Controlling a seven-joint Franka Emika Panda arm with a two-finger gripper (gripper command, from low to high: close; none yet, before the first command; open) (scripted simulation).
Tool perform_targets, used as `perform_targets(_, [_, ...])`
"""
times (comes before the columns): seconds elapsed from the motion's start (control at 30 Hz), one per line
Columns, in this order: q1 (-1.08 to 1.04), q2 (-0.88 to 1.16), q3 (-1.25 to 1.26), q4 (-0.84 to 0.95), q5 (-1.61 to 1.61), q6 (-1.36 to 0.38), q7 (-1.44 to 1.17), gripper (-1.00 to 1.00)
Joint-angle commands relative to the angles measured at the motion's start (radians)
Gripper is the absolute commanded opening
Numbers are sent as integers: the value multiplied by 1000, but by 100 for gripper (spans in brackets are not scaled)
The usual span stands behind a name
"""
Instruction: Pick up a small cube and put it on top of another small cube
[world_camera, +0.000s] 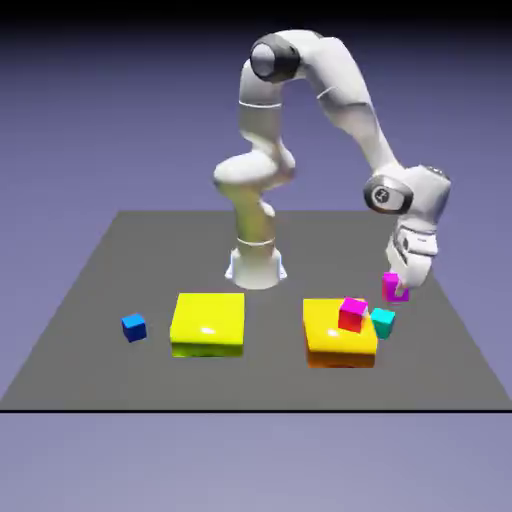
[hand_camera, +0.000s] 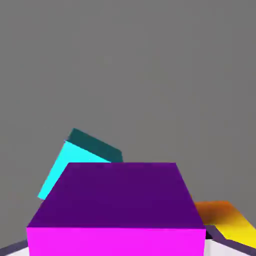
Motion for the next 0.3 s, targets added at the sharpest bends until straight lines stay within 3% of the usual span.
perform_targets(0.0, [12, 0, -1, 0, -3, 1, 2, -100])
perform_targets(0.17, [22, 161, -47, -26, -94, 181, 70, -100])
perform_targets(0.2, [22, 161, -47, -26, -94, 181, 70, 100])
perform_targets(0.27, [20, 125, -36, -20, -74, 141, 54, 100])
